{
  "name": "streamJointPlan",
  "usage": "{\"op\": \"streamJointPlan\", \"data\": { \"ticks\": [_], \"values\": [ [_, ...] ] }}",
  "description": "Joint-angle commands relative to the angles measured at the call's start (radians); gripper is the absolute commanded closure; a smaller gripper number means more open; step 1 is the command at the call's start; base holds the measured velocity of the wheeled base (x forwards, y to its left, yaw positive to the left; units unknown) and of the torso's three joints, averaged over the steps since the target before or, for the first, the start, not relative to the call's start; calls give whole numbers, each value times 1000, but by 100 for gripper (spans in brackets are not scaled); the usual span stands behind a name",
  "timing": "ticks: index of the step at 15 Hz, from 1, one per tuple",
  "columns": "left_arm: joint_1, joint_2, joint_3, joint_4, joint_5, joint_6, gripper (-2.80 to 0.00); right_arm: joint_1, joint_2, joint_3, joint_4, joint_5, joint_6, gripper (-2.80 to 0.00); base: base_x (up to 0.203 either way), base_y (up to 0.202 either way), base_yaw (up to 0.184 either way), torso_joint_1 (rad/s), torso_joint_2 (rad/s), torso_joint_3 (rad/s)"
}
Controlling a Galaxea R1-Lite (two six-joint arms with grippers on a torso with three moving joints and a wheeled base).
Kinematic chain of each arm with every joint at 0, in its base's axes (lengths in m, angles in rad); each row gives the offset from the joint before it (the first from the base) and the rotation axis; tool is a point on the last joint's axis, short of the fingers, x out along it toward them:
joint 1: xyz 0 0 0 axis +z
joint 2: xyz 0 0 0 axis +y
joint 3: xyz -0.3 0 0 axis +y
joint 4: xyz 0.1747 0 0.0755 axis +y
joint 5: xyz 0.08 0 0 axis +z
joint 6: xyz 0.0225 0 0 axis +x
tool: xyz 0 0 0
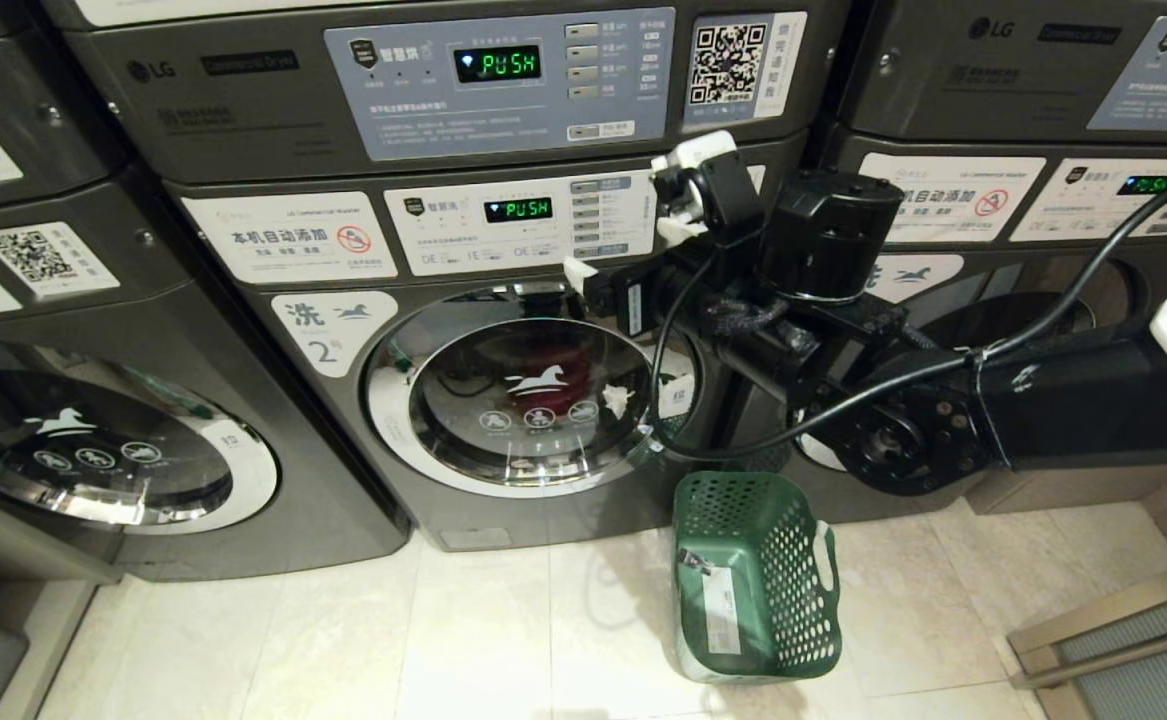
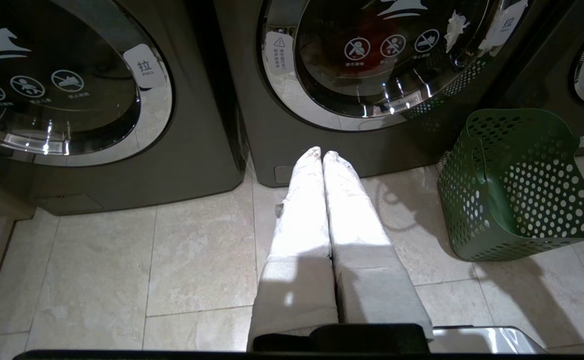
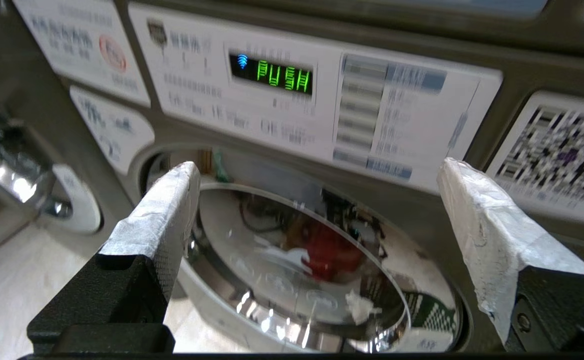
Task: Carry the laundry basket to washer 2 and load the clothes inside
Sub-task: Press the washing machine switch
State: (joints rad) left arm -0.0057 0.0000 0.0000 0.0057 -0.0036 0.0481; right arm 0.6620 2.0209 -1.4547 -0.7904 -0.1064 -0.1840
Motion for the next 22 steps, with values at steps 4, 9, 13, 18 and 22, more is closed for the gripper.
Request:
{"op": "streamJointPlan", "data": {
  "ticks": [4,9,13,18,22],
  "values": [
    [1,0,2,0,1,-1,0,28,11,-111,-9,-69,23,-280,0,0,0,0,0,0],
    [0,0,2,0,1,1,0,59,-14,-206,17,-165,15,0,0,0,0,0,0,0],
    [1,0,2,0,-1,1,0,64,-19,-201,19,-162,12,0,0,0,0,0,0,0],
    [0,0,2,2,1,-1,0,79,-33,-202,83,-183,12,0,0,0,0,0,0,0],
    [1,0,2,0,1,-2,0,72,61,-177,62,-179,28,0,0,0,0,0,0,0]
  ]
}}
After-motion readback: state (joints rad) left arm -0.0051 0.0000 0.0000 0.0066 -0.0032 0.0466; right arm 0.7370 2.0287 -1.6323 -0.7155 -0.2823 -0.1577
